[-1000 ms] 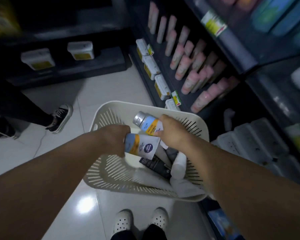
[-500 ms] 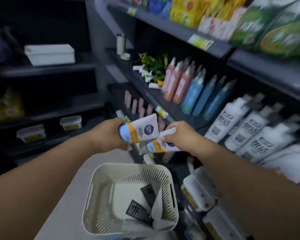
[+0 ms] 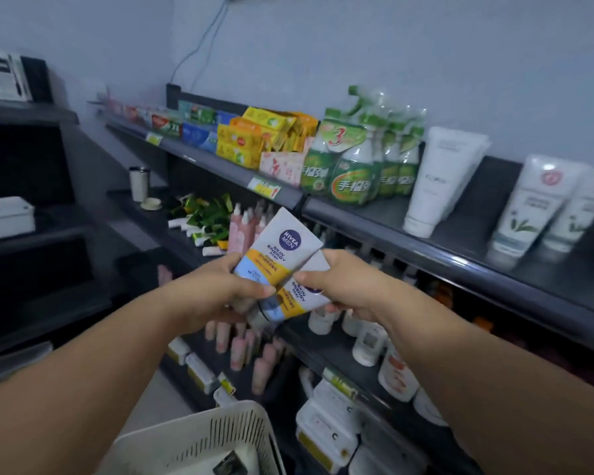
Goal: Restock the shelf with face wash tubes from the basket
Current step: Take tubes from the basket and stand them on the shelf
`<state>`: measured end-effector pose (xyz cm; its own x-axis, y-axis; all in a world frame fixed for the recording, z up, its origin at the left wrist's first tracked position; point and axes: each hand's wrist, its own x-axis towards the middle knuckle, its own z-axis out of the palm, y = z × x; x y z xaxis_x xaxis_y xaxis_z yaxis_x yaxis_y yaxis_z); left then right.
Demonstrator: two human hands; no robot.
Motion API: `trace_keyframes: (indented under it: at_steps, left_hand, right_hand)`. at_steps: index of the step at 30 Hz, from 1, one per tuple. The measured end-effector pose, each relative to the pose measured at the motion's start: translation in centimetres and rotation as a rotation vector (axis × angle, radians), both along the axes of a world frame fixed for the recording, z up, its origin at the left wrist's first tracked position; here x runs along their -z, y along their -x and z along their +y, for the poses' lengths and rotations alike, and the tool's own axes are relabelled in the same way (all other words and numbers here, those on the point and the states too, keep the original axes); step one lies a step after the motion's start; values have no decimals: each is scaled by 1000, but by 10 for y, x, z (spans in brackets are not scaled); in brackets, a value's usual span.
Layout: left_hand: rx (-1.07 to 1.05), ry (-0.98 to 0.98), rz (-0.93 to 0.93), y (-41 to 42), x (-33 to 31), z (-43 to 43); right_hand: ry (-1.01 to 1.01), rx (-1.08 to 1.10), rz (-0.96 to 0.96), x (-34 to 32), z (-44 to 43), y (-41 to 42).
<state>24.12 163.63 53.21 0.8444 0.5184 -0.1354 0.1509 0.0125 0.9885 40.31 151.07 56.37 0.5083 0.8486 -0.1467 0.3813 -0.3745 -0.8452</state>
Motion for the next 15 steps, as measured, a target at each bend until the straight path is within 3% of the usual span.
trace_keyframes:
  at_steps: [5, 10, 15]
  left_hand:
    - [92, 41, -50, -34, -26, -34]
    - [150, 58, -141, -70, -56, -74]
    - [125, 49, -224, -110, -81, -125]
  right_hand:
    - [-184, 196, 128, -28, -37, -24]
    - [-453, 342, 434, -49, -73, -45]
    - [-395, 262, 412, -62, -118, -57]
